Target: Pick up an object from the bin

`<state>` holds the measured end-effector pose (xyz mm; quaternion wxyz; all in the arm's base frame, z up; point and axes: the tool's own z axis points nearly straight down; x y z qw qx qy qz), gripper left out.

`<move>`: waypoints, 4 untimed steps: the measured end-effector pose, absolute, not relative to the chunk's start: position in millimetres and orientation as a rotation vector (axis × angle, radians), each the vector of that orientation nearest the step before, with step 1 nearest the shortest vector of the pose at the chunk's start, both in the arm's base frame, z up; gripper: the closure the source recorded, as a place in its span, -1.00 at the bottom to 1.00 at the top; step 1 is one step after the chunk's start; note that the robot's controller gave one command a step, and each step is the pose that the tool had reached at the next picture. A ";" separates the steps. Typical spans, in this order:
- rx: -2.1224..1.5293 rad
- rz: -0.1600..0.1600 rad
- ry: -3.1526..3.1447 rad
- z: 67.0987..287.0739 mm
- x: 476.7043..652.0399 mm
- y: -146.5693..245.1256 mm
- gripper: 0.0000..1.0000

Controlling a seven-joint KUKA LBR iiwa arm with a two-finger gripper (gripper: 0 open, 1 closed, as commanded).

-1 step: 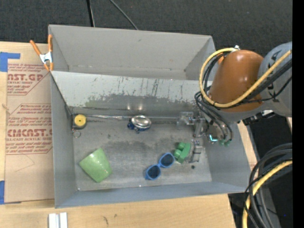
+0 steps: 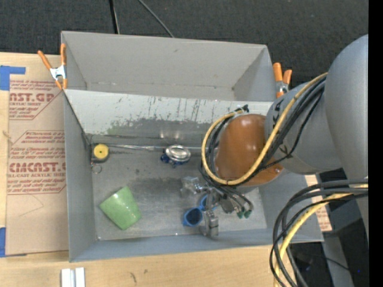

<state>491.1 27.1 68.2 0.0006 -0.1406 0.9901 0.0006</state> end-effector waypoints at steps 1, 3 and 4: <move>-0.849 0.000 3.022 100.2 503.2 29.7 -1.00; -1.271 0.002 2.875 68.6 510.2 32.3 -1.00; -1.269 0.003 2.874 68.1 509.9 33.3 -1.00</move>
Offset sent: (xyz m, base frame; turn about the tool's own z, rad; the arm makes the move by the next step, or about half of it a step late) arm 0.0114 0.0017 0.0318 -0.2654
